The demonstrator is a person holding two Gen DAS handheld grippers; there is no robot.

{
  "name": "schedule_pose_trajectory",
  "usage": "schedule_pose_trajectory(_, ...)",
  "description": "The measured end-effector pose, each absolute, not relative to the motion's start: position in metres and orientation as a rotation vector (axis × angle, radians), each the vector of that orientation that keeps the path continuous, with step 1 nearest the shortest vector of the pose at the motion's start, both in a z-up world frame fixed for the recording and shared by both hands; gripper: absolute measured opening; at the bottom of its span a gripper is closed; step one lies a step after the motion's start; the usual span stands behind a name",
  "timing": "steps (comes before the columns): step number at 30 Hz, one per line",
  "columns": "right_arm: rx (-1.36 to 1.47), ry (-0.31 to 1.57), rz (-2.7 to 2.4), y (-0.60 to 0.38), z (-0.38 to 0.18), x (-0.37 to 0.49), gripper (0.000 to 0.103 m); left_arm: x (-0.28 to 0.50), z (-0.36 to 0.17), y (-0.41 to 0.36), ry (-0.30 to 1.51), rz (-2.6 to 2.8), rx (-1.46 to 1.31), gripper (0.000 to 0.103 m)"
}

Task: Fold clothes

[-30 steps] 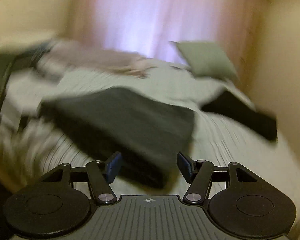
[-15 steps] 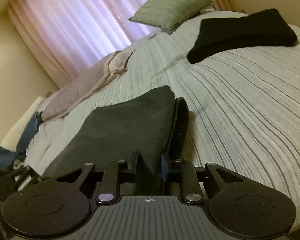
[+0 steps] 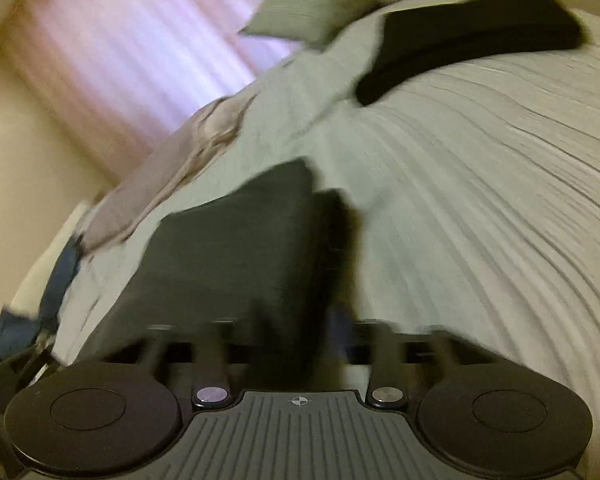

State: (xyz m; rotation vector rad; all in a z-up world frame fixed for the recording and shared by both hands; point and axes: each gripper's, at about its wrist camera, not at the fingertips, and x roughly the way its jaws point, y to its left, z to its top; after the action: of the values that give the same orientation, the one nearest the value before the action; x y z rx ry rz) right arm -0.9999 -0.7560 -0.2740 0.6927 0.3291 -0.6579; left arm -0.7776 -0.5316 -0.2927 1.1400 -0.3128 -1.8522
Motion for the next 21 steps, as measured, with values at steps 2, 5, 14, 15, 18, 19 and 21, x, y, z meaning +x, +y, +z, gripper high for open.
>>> schedule_pose_trajectory(2,0.704,0.341,-0.683,-0.756,-0.285,-1.007,0.052,-0.775,-0.287,-0.529,-0.305,-1.860,1.118,0.056)
schedule_pose_trajectory(5,0.656,0.338,-0.728,-0.746,-0.286,-1.012,0.052,-0.767,-0.267,-0.524,-0.267,-1.879,1.024,0.056)
schedule_pose_trajectory(14,0.576,0.311,-0.580,-0.707,-0.284,-0.989,0.051,-0.720,-0.250,-0.550,-0.075,-1.758,0.916,0.055)
schedule_pose_trajectory(15,0.581,0.368,-0.586,-0.707,-0.301,-0.985,0.051,-0.713,-0.260,-0.556,-0.008,-1.756,0.942,0.055)
schedule_pose_trajectory(18,0.580,0.390,-0.588,-0.703,-0.315,-0.988,0.051,-0.703,-0.272,-0.557,0.088,-1.778,0.902,0.055)
schedule_pose_trajectory(19,0.574,0.410,-0.586,-0.704,-0.308,-0.987,0.051,-0.703,-0.271,-0.557,0.091,-1.779,0.900,0.055)
schedule_pose_trajectory(21,0.553,0.421,-0.582,-0.709,-0.289,-0.985,0.051,-0.703,-0.264,-0.559,0.078,-1.782,0.913,0.055)
